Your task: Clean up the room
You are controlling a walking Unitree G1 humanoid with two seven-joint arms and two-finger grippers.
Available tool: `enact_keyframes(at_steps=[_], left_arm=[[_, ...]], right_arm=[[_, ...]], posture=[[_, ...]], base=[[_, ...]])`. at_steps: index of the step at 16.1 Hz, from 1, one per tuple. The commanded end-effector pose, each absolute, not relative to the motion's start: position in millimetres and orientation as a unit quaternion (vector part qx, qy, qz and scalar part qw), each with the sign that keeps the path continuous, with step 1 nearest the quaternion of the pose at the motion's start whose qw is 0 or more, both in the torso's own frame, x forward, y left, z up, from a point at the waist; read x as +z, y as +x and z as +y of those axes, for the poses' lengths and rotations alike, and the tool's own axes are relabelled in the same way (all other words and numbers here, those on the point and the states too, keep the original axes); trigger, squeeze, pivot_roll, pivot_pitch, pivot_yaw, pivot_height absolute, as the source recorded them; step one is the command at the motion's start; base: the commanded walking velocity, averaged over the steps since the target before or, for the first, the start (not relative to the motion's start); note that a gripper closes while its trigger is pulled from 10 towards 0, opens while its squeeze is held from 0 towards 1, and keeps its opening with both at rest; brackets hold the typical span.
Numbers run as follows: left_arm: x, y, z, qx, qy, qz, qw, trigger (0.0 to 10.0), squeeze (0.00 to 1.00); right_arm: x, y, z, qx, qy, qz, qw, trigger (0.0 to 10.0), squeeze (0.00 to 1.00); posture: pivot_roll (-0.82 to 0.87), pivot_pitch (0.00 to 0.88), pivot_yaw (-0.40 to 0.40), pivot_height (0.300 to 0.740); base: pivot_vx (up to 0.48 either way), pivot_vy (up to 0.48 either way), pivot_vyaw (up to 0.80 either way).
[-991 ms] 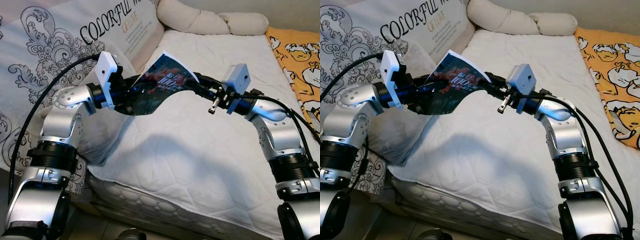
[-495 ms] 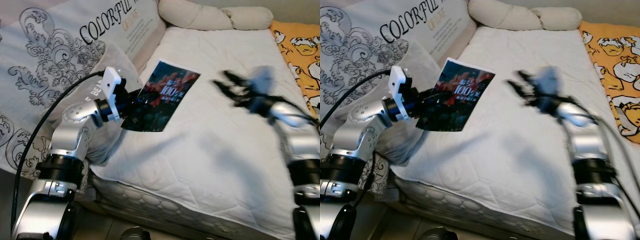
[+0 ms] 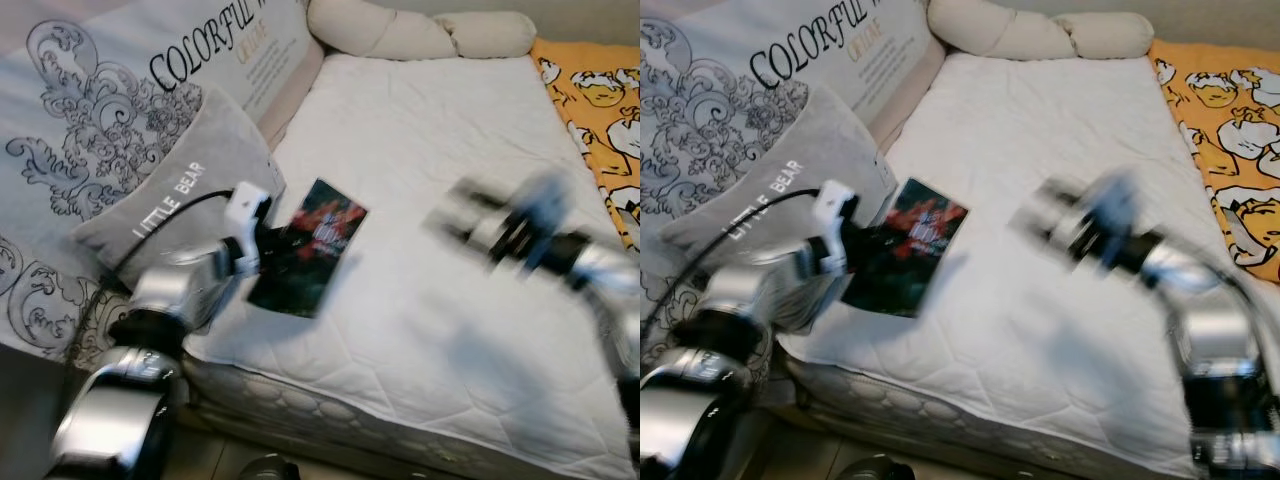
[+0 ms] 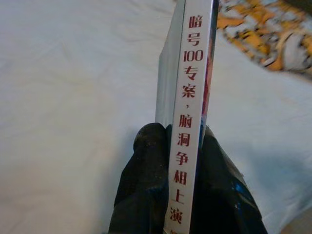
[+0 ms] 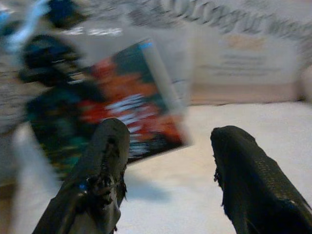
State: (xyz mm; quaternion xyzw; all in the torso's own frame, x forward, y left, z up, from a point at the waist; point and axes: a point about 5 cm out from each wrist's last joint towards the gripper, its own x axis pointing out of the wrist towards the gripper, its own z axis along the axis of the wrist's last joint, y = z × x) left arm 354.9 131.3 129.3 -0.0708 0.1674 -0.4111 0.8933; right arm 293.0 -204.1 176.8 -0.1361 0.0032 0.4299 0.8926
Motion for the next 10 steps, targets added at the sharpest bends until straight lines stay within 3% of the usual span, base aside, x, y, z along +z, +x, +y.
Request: enact_keyframes(at_steps=[1, 2, 4, 6, 10], left_arm=[[147, 365, 134, -0.396, -0.105, 0.141, 0.901, 0.0, 0.0], [149, 371, 129, -0.384, -0.161, 0.151, 0.896, 0.0, 0.0], [147, 375, 126, -0.372, -0.196, 0.166, 0.892, 0.0, 0.0], [129, 377, 129, -0.308, -0.209, 0.203, 0.906, 0.0, 0.0], [114, 375, 113, -0.283, -0.227, 0.234, 0.902, 0.0, 0.0]], right_arm=[[184, 287, -200, 0.453, -0.133, 0.004, 0.881, 10.0, 1.0], [180, 277, -194, 0.477, -0.121, 0.031, 0.87, 10.0, 1.0], [177, 264, -193, 0.499, -0.113, 0.063, 0.857, 10.0, 1.0], [173, 249, -193, 0.504, -0.123, 0.097, 0.85, 10.0, 1.0], [175, 230, -192, 0.497, -0.119, 0.133, 0.849, 10.0, 1.0]], posture=[[-0.12, 0.0, 0.073, 0.74], [-0.14, 0.0, 0.062, 0.74], [-0.15, 0.0, 0.054, 0.74], [-0.2, 0.0, 0.039, 0.74], [-0.26, 0.03, 0.026, 0.74]], base=[[0.0, 0.0, 0.0], [0.0, 0.0, 0.0], [0.0, 0.0, 0.0], [0.0, 0.0, 0.0], [0.0, 0.0, 0.0]])
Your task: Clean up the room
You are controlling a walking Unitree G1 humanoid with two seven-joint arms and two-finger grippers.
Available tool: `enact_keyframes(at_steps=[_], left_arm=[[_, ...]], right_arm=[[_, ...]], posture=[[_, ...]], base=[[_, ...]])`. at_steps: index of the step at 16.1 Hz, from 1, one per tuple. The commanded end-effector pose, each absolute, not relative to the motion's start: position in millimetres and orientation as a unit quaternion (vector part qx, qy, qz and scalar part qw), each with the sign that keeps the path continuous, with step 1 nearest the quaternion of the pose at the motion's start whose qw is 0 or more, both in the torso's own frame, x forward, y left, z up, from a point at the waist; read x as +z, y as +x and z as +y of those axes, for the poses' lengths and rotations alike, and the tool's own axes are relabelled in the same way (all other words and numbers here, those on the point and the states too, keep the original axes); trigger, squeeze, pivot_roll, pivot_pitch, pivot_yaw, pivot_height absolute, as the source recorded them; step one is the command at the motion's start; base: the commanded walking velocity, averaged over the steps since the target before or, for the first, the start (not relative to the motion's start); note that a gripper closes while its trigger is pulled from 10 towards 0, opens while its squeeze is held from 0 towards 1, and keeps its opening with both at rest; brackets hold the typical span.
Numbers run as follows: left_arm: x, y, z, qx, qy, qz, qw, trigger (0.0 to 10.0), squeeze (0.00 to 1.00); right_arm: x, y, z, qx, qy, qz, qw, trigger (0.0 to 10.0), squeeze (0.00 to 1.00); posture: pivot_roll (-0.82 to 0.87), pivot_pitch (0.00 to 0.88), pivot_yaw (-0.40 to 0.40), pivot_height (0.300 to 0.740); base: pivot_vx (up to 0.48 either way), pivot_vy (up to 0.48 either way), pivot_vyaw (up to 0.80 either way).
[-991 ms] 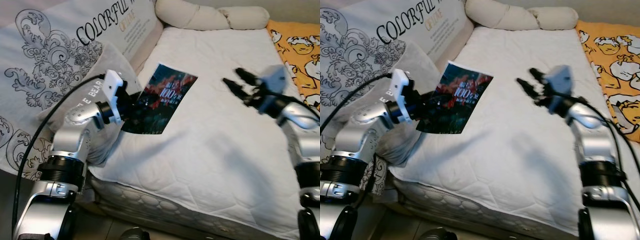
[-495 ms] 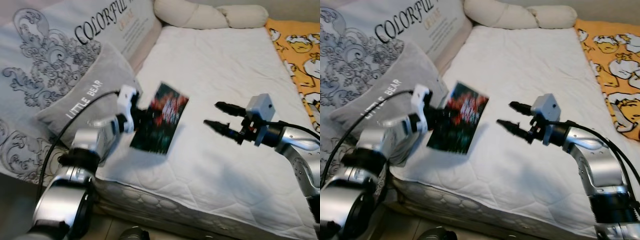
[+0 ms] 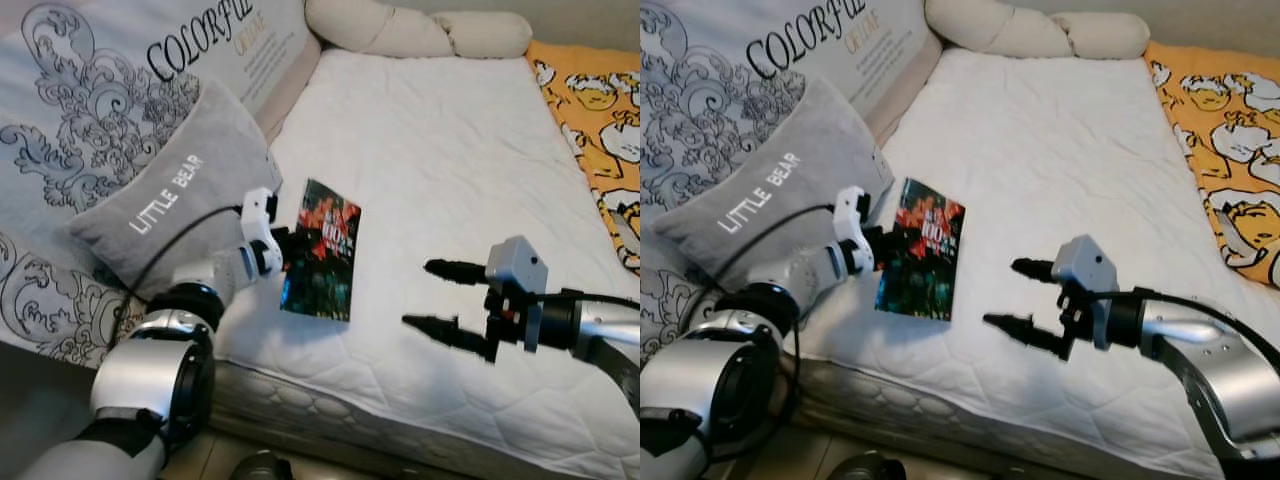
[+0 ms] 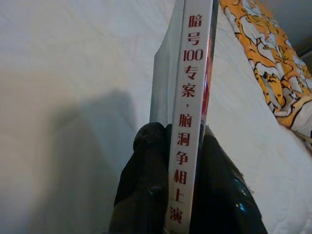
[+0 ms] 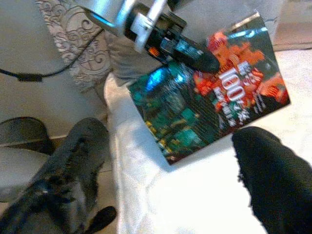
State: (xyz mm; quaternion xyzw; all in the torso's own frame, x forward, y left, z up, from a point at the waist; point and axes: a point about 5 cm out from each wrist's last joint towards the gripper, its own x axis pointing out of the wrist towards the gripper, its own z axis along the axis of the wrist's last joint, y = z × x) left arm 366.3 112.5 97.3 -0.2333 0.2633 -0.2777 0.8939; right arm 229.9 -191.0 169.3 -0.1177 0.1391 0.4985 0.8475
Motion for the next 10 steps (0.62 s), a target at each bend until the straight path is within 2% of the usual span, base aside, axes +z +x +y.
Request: enact_keyframes(at_steps=[1, 5, 7, 10], left_arm=[[114, 376, 106, -0.276, -0.248, 0.232, 0.899, 0.0, 0.0], [109, 376, 103, -0.251, -0.239, 0.231, 0.909, 0.0, 0.0], [102, 375, 112, -0.227, -0.173, 0.234, 0.929, 0.0, 0.0], [91, 371, 116, -0.213, -0.086, 0.245, 0.942, 0.0, 0.0]], right_arm=[[173, 225, -193, 0.492, -0.124, 0.146, 0.849, 10.0, 1.0], [175, 204, -190, 0.499, -0.127, 0.171, 0.84, 10.0, 1.0], [174, 195, -193, 0.491, -0.143, 0.192, 0.837, 10.0, 1.0], [167, 188, -199, 0.44, -0.187, 0.22, 0.85, 10.0, 1.0]], posture=[[-0.28, 0.053, 0.027, 0.74], [-0.33, 0.098, 0.038, 0.74], [-0.36, 0.108, 0.05, 0.74], [-0.4, 0.13, 0.076, 0.74]], base=[[0.0, 0.0, 0.0], [0.0, 0.0, 0.0], [0.0, 0.0, 0.0], [0.0, 0.0, 0.0]])
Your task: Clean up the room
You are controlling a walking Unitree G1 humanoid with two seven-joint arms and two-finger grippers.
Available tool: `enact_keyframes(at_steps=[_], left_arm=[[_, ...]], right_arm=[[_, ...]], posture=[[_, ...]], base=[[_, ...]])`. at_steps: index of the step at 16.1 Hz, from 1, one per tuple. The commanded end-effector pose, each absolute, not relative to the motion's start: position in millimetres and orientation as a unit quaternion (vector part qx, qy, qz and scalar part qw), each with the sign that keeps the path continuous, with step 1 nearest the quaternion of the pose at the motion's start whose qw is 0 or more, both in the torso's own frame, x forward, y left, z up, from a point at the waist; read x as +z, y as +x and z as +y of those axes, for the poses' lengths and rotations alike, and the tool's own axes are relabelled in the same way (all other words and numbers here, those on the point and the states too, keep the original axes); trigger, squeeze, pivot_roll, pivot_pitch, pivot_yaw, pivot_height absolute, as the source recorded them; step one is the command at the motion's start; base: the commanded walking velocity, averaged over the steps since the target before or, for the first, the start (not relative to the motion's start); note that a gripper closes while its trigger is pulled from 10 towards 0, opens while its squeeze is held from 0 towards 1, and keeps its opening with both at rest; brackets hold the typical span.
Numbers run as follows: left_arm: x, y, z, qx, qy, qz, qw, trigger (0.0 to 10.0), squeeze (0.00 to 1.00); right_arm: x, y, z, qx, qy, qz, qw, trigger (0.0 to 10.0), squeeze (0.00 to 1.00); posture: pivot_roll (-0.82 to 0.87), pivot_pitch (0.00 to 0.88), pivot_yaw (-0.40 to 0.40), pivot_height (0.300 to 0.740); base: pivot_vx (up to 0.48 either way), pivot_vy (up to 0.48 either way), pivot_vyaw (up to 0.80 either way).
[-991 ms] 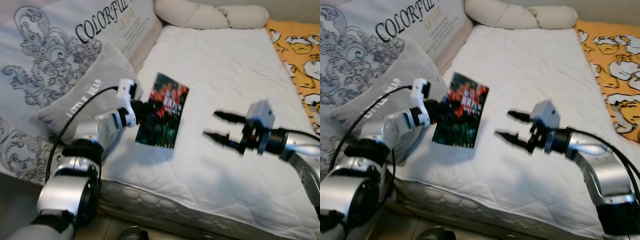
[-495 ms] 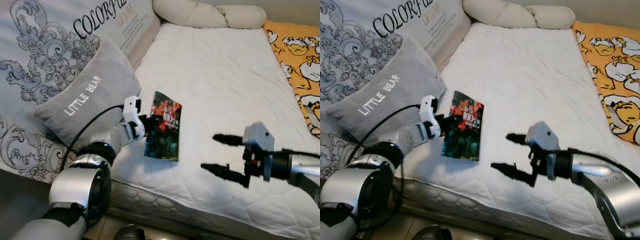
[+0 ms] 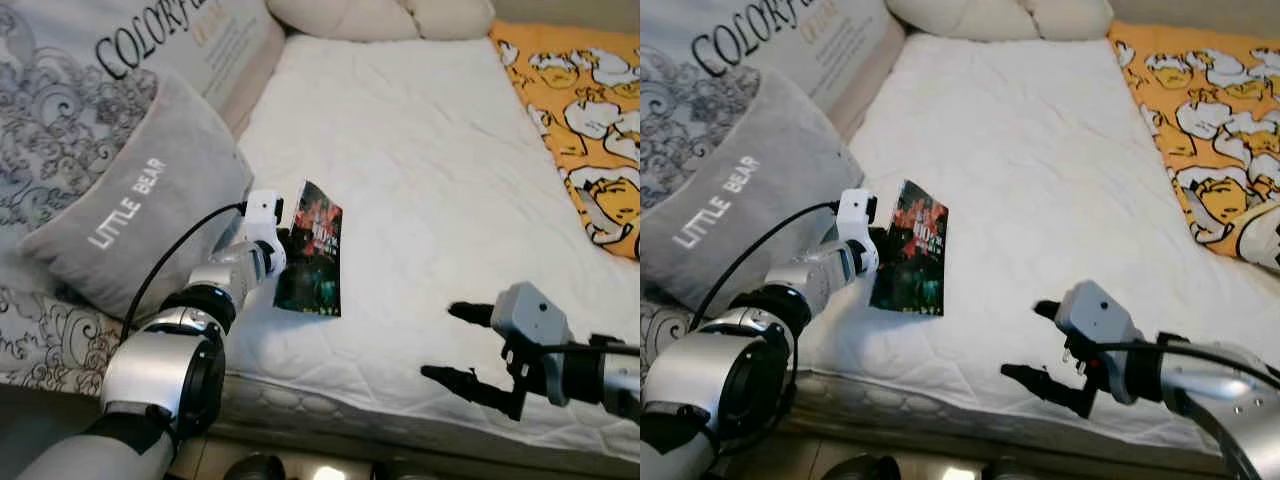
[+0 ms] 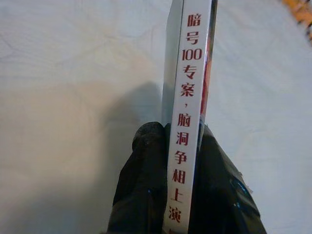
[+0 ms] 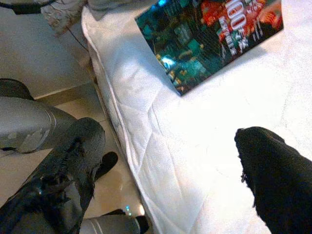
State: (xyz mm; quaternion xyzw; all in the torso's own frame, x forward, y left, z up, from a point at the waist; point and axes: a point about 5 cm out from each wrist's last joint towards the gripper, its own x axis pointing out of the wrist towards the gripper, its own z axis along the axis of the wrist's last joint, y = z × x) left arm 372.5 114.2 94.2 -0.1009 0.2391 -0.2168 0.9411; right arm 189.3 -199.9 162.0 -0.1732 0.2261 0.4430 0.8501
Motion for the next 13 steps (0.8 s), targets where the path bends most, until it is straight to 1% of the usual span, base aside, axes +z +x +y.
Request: enact_keyframes(at_steps=[1, 2, 3, 4, 5, 6, 7, 10, 13], left_arm=[[88, 370, 116, -0.211, -0.072, 0.249, 0.943, 2.9, 0.0], [87, 370, 117, -0.201, -0.055, 0.25, 0.945, 3.6, 0.0], [86, 370, 119, -0.191, -0.036, 0.244, 0.95, 3.9, 0.0], [86, 370, 121, -0.18, -0.014, 0.242, 0.953, 10.0, 0.0], [85, 371, 124, -0.164, 0.005, 0.244, 0.956, 10.0, 0.0], [84, 371, 125, -0.159, 0.013, 0.244, 0.956, 10.0, 0.3], [83, 370, 129, -0.147, 0.023, 0.247, 0.958, 10.0, 1.0], [81, 370, 139, -0.125, 0.05, 0.249, 0.959, 10.0, 1.0], [84, 372, 145, -0.103, 0.052, 0.244, 0.963, 10.0, 1.0]], right_arm=[[167, 184, -198, 0.44, -0.186, 0.222, 0.85, 10.0, 1.0], [167, 180, -196, 0.441, -0.184, 0.223, 0.85, 10.0, 1.0], [167, 176, -194, 0.445, -0.179, 0.225, 0.848, 10.0, 1.0], [168, 174, -193, 0.447, -0.177, 0.226, 0.847, 10.0, 1.0], [168, 174, -193, 0.445, -0.178, 0.226, 0.848, 10.0, 1.0], [167, 174, -193, 0.444, -0.179, 0.227, 0.848, 10.0, 1.0], [167, 174, -193, 0.441, -0.182, 0.227, 0.849, 10.0, 1.0], [170, 177, -194, 0.431, -0.185, 0.223, 0.854, 10.0, 1.0], [170, 178, -196, 0.427, -0.187, 0.222, 0.856, 10.0, 1.0]], posture=[[-0.4, 0.136, 0.081, 0.74], [-0.41, 0.14, 0.087, 0.74], [-0.41, 0.141, 0.089, 0.74], [-0.41, 0.143, 0.091, 0.74], [-0.41, 0.145, 0.091, 0.74], [-0.41, 0.146, 0.091, 0.74], [-0.41, 0.15, 0.091, 0.74], [-0.4, 0.153, 0.093, 0.74], [-0.4, 0.153, 0.092, 0.74]], base=[[0.0, 0.0, 0.0], [0.0, 0.0, 0.0], [0.0, 0.0, 0.0], [0.0, 0.0, 0.0], [0.0, 0.0, 0.0], [0.0, 0.0, 0.0], [0.0, 0.0, 0.0], [0.0, 0.0, 0.0], [0.0, 0.0, 0.0]])
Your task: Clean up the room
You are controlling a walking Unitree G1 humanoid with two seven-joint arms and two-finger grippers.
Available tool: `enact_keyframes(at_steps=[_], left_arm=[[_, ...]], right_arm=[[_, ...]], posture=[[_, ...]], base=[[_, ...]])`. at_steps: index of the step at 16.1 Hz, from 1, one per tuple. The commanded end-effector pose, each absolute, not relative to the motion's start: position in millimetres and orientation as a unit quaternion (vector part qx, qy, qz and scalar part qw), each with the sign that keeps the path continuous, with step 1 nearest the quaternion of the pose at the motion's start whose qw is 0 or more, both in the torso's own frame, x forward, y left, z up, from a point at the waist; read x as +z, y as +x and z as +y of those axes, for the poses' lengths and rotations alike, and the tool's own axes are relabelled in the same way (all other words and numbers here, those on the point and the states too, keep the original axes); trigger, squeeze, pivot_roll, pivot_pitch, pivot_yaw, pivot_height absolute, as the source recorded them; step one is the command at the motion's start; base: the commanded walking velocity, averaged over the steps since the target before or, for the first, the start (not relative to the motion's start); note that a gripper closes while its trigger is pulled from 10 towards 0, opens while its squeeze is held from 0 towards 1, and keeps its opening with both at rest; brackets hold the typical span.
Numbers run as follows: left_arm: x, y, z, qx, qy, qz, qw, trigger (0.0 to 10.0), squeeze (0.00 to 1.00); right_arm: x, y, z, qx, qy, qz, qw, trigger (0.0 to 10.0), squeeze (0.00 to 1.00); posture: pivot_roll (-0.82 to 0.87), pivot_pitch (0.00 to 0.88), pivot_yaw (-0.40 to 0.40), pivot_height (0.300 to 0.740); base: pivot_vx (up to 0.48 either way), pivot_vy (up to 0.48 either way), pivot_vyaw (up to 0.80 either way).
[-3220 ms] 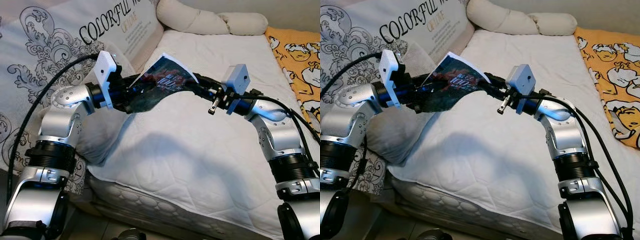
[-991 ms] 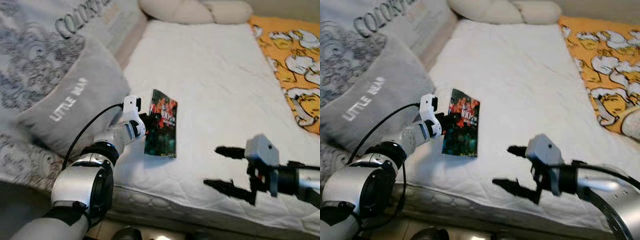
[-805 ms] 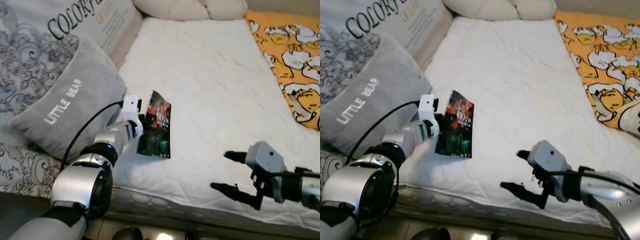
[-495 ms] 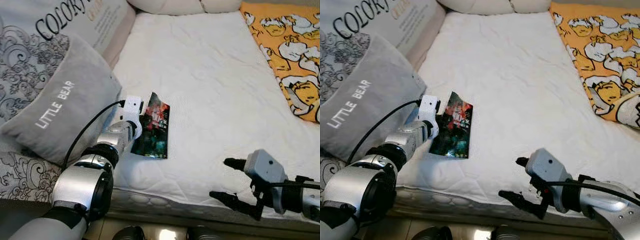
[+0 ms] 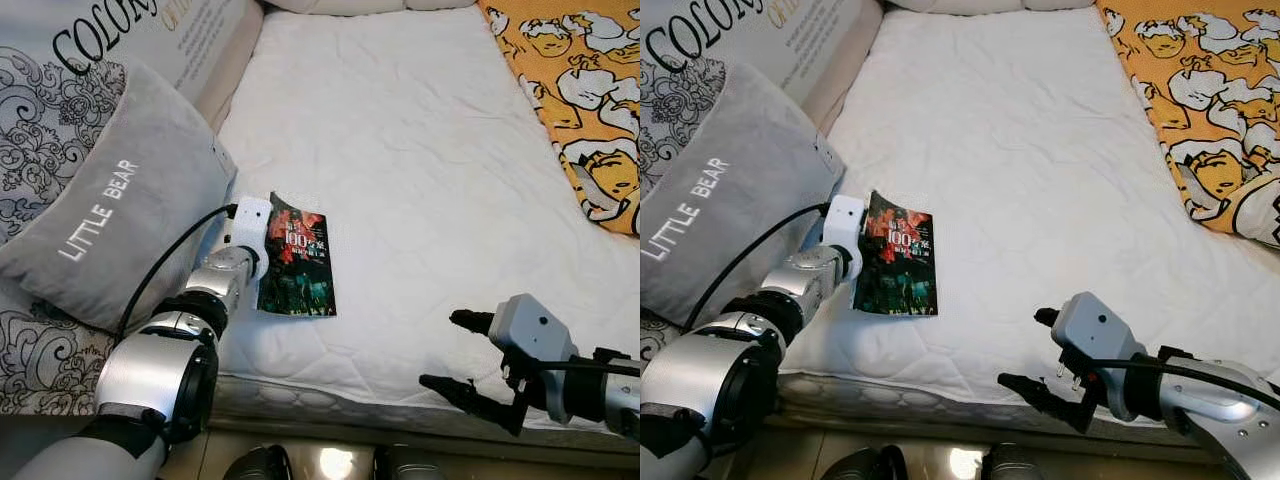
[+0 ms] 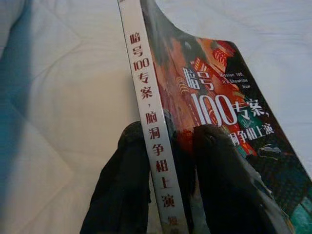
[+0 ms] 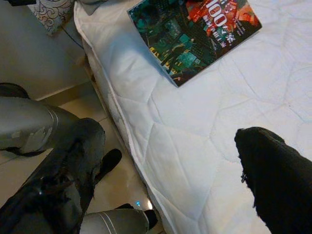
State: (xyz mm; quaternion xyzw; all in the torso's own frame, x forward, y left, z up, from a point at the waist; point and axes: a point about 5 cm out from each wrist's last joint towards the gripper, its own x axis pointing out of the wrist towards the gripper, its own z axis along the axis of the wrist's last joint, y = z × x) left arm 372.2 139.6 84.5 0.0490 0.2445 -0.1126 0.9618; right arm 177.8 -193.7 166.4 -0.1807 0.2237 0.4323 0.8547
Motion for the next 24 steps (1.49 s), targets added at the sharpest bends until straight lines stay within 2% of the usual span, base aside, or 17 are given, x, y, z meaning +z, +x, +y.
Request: enact_keyframes(at_steps=[1, 6, 9, 11, 13, 16, 17, 19, 22, 24], left_arm=[[88, 374, 155, -0.092, 0.092, 0.231, 0.964, 10.0, 1.0], [95, 377, 163, -0.114, 0.164, 0.219, 0.955, 10.0, 1.0], [104, 380, 164, -0.136, 0.169, 0.19, 0.958, 10.0, 1.0], [120, 386, 158, -0.147, 0.087, 0.132, 0.976, 10.0, 1.0], [128, 387, 137, -0.206, 0.01, 0.098, 0.974, 10.0, 1.0], [131, 382, 120, -0.202, -0.006, 0.061, 0.977, 10.0, 1.0], [130, 376, 116, -0.198, -0.026, 0.04, 0.979, 10.0, 1.0], [127, 357, 116, -0.189, -0.034, 0.012, 0.981, 10.0, 1.0], [126, 324, 138, -0.127, -0.013, 0.004, 0.992, 10.0, 1.0], [120, 305, 152, -0.094, -0.004, 0.018, 0.995, 10.0, 1.0]], right_arm=[[170, 179, -194, 0.427, -0.185, 0.22, 0.857, 10.0, 1.0], [164, 180, -194, 0.405, -0.193, 0.225, 0.865, 10.0, 1.0], [154, 189, -194, 0.377, -0.169, 0.217, 0.884, 10.0, 1.0], [146, 199, -193, 0.324, -0.131, 0.201, 0.915, 10.0, 1.0], [137, 217, -193, 0.248, -0.082, 0.201, 0.944, 10.0, 1.0], [130, 241, -187, 0.198, -0.064, 0.178, 0.962, 10.0, 1.0], [125, 247, -184, 0.186, -0.088, 0.177, 0.963, 10.0, 1.0], [123, 251, -177, 0.194, -0.068, 0.145, 0.968, 10.0, 1.0], [117, 260, -181, 0.119, -0.044, 0.126, 0.984, 10.0, 1.0], [106, 259, -183, 0.088, -0.046, 0.14, 0.985, 10.0, 1.0]], posture=[[-0.4, 0.15, 0.096, 0.74], [-0.39, 0.136, 0.111, 0.74], [-0.33, 0.073, 0.128, 0.74], [-0.26, 0.003, 0.145, 0.74], [-0.21, 0.0, 0.149, 0.74], [-0.15, 0.0, 0.128, 0.74], [-0.14, 0.0, 0.113, 0.74], [-0.11, 0.0, 0.076, 0.74], [-0.06, 0.0, 0.014, 0.74], [-0.05, 0.0, 0.01, 0.74]], base=[[0.0, 0.0, 0.0], [0.0, 0.0, 0.0], [0.0, 0.0, 0.0], [0.0, 0.0, 0.0], [0.0, 0.0, 0.0], [0.0, 0.0, 0.0], [0.0, 0.0, 0.0], [0.0, 0.0, 0.0], [0.0, 0.0, 0.0], [0.0, -0.129, 0.0]])
